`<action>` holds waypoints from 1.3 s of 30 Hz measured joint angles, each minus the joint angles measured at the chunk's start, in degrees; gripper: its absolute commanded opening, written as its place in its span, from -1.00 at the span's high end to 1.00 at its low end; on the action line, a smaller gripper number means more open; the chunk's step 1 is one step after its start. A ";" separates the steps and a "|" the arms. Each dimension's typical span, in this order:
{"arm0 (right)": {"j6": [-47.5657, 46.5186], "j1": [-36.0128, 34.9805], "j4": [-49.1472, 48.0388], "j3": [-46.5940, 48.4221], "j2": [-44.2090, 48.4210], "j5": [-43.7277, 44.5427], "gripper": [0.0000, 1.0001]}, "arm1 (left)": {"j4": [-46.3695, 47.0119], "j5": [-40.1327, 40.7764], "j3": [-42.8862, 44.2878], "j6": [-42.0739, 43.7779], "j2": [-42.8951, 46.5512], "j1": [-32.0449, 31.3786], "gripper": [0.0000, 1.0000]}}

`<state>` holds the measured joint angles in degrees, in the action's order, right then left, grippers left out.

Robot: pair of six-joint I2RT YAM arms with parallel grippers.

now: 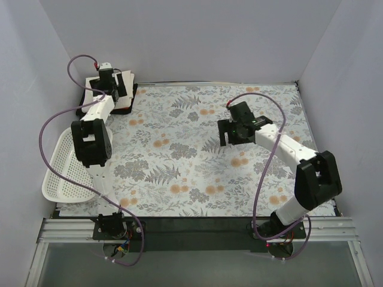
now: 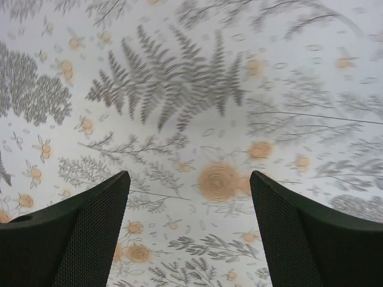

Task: Fold and stack the t-shirts
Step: Neatly place the folded tshirt to the corner

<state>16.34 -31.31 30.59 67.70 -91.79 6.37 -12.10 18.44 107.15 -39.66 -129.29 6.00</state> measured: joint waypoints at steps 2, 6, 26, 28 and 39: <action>-0.17 4.22 0.66 0.00 3.76 0.79 -0.47 | -1.07 -0.50 -4.81 -3.89 6.21 -3.41 -0.70; -1.60 13.11 2.91 0.02 12.81 2.14 -0.50 | -3.45 -2.62 -14.23 -12.57 19.67 -12.76 -0.74; -1.49 11.10 15.80 -5.95 55.87 15.37 -0.97 | -27.58 2.27 -48.39 -43.30 97.92 -34.47 -0.78; -1.51 10.56 16.13 -7.26 59.10 16.26 -0.96 | -30.27 4.39 -48.00 -43.32 100.48 -34.47 -0.78; -4.09 10.19 15.98 -10.60 69.09 18.91 -0.97 | -37.27 9.81 -51.82 -44.94 109.37 -34.47 -0.79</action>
<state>12.25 -21.12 46.57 57.10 -22.70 25.28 -49.36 28.25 55.33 -84.60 -19.92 -28.47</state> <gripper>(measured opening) 0.983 0.888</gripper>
